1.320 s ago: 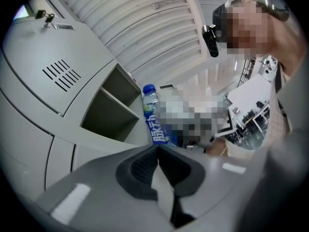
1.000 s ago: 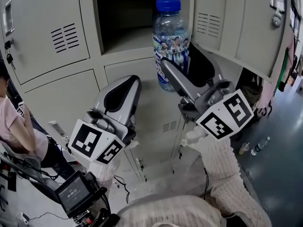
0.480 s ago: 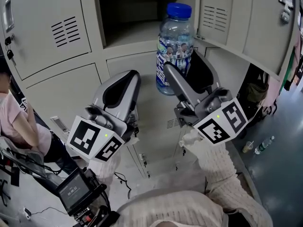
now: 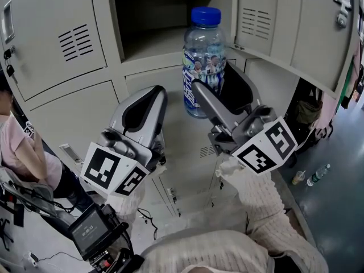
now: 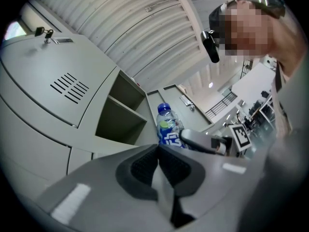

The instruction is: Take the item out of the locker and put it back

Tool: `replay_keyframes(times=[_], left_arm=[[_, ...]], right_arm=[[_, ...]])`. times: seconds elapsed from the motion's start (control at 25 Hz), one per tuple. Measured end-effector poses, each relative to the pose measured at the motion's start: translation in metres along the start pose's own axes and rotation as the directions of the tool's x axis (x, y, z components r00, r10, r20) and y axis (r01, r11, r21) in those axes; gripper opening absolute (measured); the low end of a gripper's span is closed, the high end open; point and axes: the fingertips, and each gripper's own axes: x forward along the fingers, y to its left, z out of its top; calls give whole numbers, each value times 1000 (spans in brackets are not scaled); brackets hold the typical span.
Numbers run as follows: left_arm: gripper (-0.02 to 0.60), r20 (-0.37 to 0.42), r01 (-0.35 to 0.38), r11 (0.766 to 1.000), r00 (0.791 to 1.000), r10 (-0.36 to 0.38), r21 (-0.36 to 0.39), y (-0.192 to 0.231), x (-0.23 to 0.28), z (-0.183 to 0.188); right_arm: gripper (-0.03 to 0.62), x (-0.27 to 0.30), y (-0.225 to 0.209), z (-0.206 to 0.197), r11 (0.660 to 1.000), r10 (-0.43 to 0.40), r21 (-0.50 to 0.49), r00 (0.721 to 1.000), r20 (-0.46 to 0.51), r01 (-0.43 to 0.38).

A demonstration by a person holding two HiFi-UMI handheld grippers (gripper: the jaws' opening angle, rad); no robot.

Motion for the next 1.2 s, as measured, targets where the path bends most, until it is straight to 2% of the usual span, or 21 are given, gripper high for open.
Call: replay_keyframes(times=[0.28,0.44,0.64,0.84,1.2], left_arm=[[8,2,5,1000,1000,-5,-9,1,4,0],[8,4,13,1000,1000,-13,-24,1,5,0],[8,13,36,998,999,-36,-42,2,7,2],[8,23,40,998,999,-39,-42,5,8,6],[6,76,73,995,995,-67,-72,12,16,19]], right_arm=[[304,7,-2,8,999,12,-39,1000,-9,-12],[304,19,-4,16,993,6,-120,999,-53,-12],[304,45,-8,34,961,-22,-274,991,-129,-14],[304,63,-14,42,947,-42,-320,984,-176,-17],[304,90,-29,51,900,-107,-436,961,-255,-15]])
